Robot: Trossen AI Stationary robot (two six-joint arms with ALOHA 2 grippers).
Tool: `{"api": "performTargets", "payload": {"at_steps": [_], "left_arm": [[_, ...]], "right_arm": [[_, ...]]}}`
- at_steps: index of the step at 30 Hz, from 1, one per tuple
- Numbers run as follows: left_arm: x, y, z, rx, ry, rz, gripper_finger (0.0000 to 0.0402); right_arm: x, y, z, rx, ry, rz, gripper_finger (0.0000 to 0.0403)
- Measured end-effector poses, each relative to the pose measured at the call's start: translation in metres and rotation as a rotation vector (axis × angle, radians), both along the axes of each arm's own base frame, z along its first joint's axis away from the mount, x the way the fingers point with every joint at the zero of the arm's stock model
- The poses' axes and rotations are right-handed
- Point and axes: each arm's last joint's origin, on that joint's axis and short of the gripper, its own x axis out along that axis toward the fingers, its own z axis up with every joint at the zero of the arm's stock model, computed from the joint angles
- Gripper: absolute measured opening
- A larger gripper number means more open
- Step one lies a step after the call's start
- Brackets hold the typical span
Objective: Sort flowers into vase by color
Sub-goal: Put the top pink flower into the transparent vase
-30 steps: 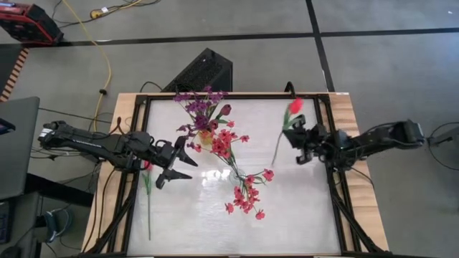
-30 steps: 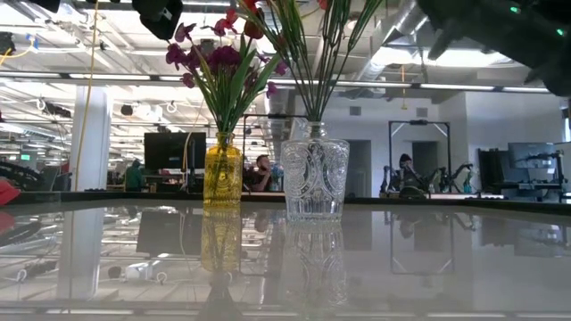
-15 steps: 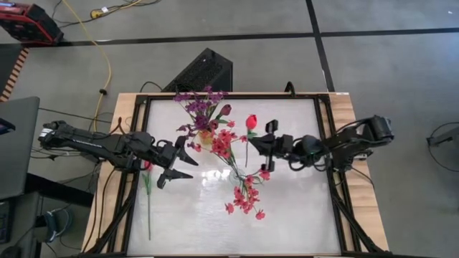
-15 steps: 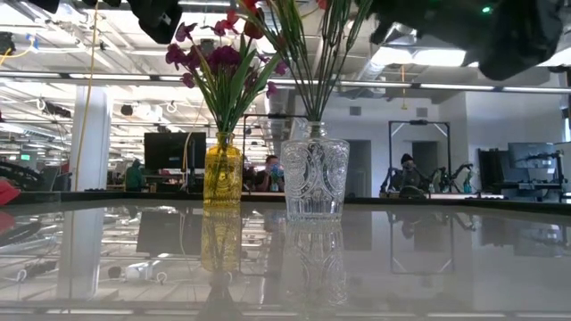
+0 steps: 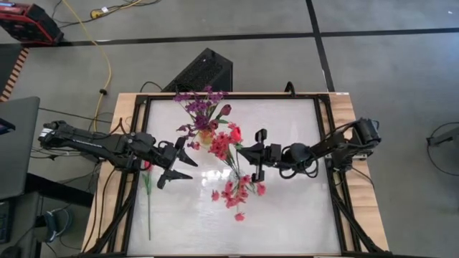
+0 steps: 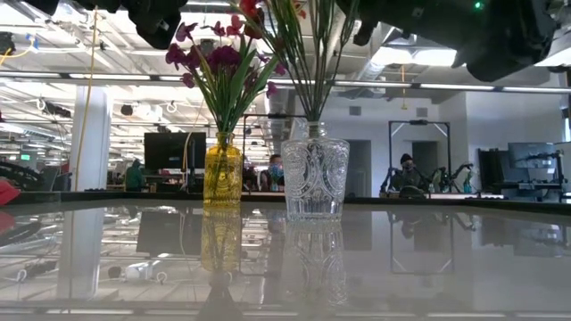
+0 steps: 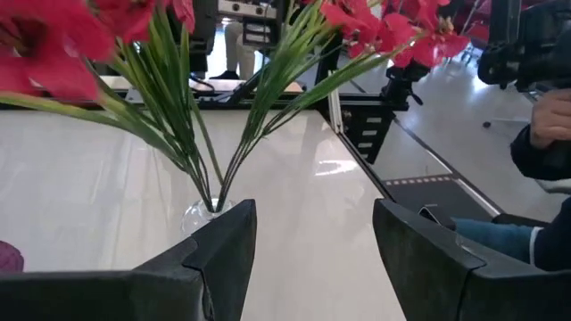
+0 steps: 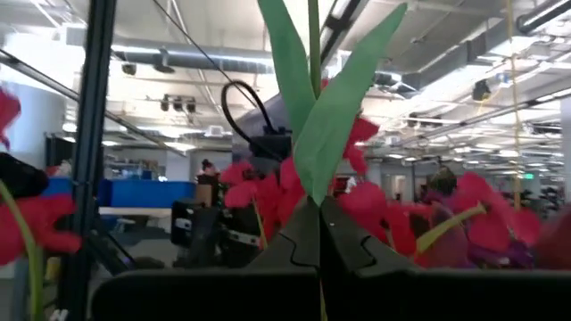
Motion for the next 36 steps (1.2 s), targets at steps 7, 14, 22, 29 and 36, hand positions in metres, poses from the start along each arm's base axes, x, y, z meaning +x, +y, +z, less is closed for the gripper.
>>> {"api": "performTargets", "payload": {"at_steps": [7,14,22,29,36], "left_arm": [[0.000,0.000,0.000,0.000,0.001,0.000,0.0215],[0.000,0.000,0.000,0.000,-0.001,0.000,0.0215],[0.000,0.000,0.000,-0.003,-0.004,0.001,0.0215],[0.000,0.000,0.000,-0.003,-0.002,0.001,0.0215],[0.000,0.000,0.000,-0.003,-0.002,0.001,0.0215]], "right_arm": [[0.003,0.005,-0.008,-0.010,0.033,-0.026,0.0017],[0.009,0.008,-0.015,-0.059,0.062,-0.060,0.0017],[0.015,0.006,-0.004,-0.084,0.022,-0.088,0.0017],[0.016,0.007,-0.005,-0.117,0.044,-0.102,0.0017],[0.017,0.009,-0.008,-0.107,0.076,-0.086,0.0017]]}}
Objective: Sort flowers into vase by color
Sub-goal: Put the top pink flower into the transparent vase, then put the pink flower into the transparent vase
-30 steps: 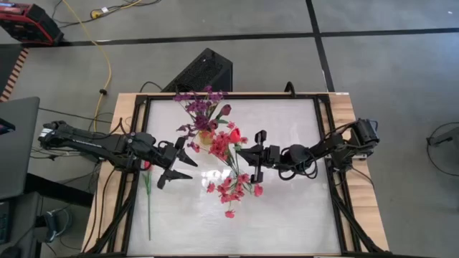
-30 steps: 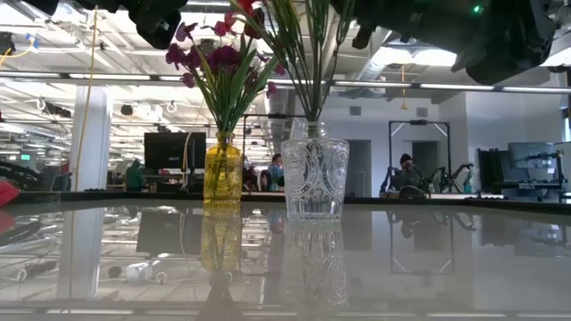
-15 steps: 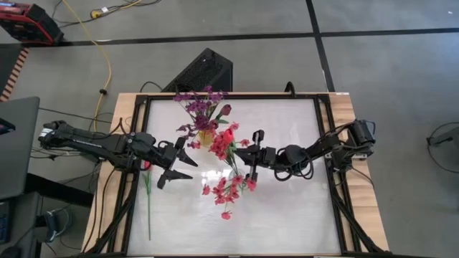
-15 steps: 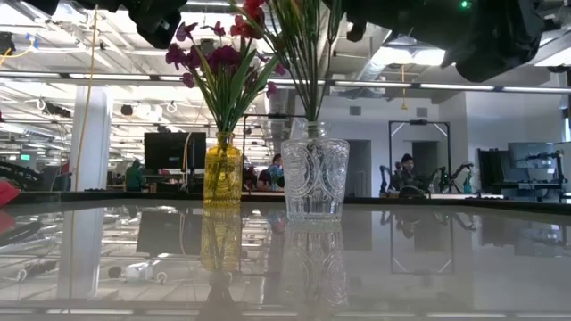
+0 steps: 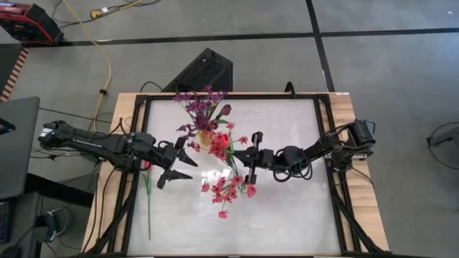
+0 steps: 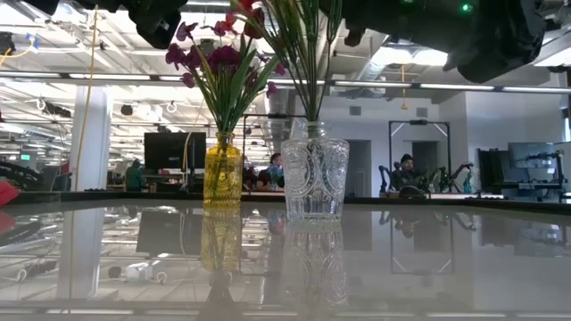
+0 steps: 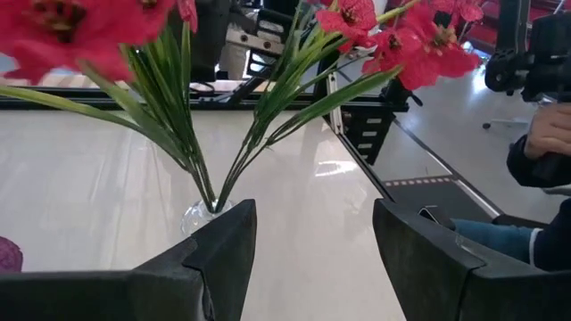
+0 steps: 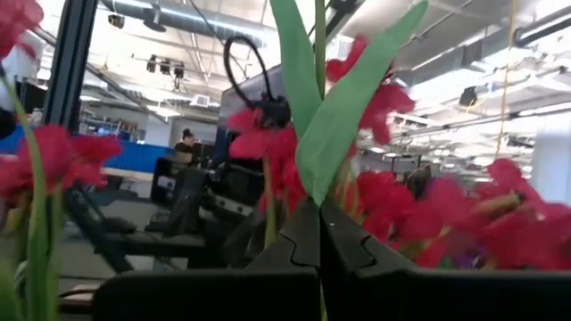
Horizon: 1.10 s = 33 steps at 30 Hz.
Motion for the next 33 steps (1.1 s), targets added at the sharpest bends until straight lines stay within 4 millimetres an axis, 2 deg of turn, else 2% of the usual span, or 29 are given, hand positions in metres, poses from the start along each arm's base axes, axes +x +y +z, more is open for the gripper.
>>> {"api": "performTargets", "payload": {"at_steps": [12,18,24,29,33], "left_arm": [[0.000,0.000,0.000,0.000,0.001,0.000,0.0215],[0.000,0.000,0.000,0.000,0.001,0.001,0.0215],[0.000,0.000,0.000,0.000,0.000,0.001,0.0215],[0.000,0.000,0.000,-0.008,0.005,0.002,0.0215],[0.000,0.000,0.000,-0.009,0.007,0.002,0.0215]], "right_arm": [[0.011,0.008,-0.039,0.015,0.095,-0.027,0.0017],[0.009,0.014,-0.037,-0.014,0.100,-0.022,0.0020],[0.006,0.025,-0.036,-0.140,0.120,-0.102,0.0064],[0.001,0.027,-0.028,-0.077,0.189,-0.242,0.0092],[-0.005,0.029,-0.016,-0.049,0.299,-0.219,0.0115]]}}
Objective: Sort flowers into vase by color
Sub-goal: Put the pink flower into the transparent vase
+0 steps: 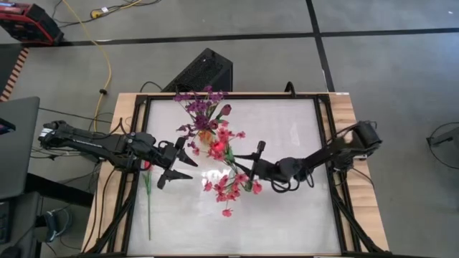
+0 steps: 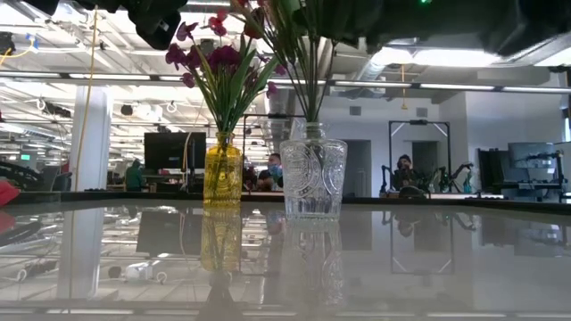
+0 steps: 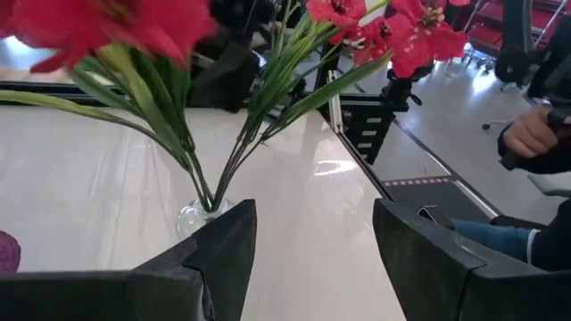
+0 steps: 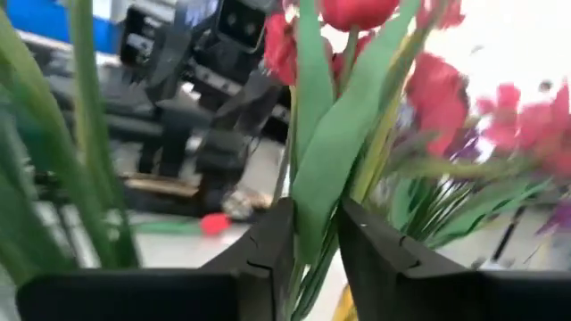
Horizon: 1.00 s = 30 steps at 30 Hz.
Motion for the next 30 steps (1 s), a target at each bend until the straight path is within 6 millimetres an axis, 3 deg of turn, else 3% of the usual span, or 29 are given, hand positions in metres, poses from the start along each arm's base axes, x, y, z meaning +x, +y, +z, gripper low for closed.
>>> {"api": "performTargets", "payload": {"at_steps": [10,15,23,30], "left_arm": [[0.000,0.000,0.000,-0.008,0.004,0.001,0.0215],[-0.001,0.000,-0.004,-0.113,0.078,0.025,0.0215],[-0.014,0.000,-0.034,-0.487,0.555,0.216,0.0215],[-0.026,-0.026,-0.050,-0.725,0.822,0.393,0.0215]], "right_arm": [[-0.037,-0.007,0.033,0.230,0.234,0.082,0.0180],[-0.060,-0.012,0.046,0.322,0.321,0.136,0.0195],[-0.089,-0.018,0.051,0.512,0.465,0.210,0.0194],[-0.094,-0.016,0.046,0.541,0.571,0.311,0.0193]]}}
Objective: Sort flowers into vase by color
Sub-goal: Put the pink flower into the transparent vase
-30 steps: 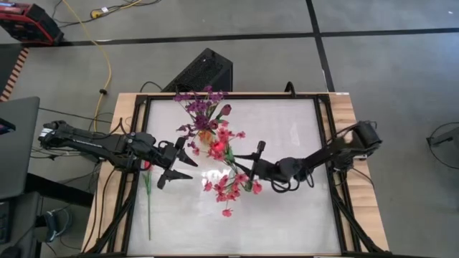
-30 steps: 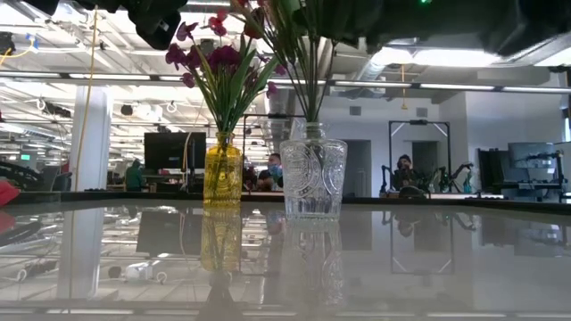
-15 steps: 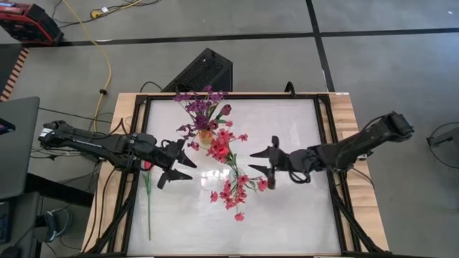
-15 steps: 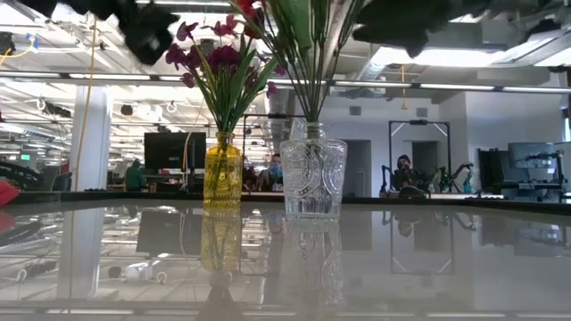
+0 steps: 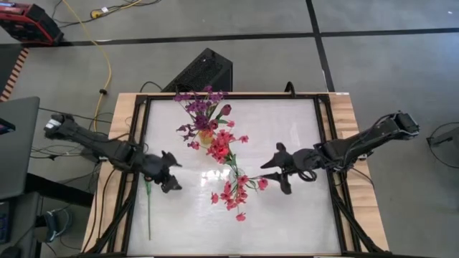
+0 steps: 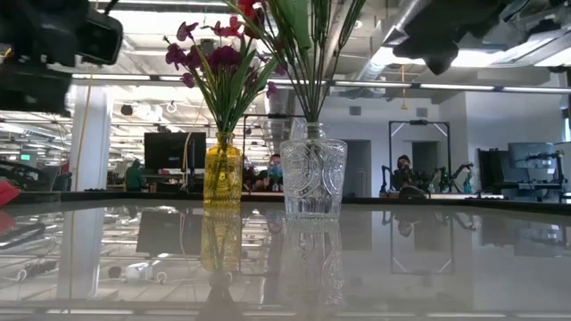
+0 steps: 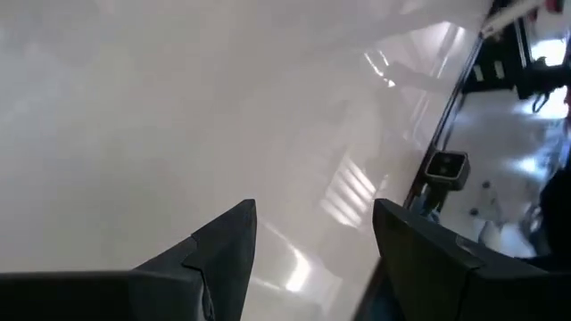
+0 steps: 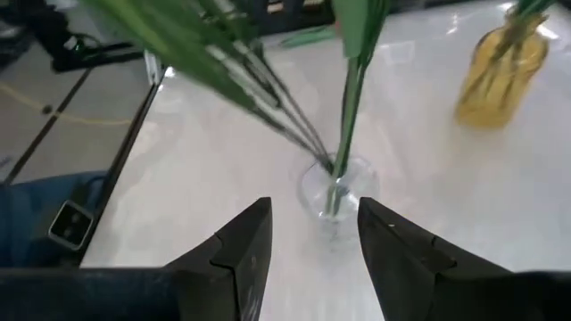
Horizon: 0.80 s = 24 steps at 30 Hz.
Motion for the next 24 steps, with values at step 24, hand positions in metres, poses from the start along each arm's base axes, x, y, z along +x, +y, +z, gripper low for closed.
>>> {"api": "performTargets", "payload": {"at_steps": [24], "left_arm": [[-0.011,-0.068,-0.033,-0.073,0.660,0.332,0.0215]], "right_arm": [[-0.016,0.013,-0.017,-0.032,0.208,0.137,0.0193]]}}
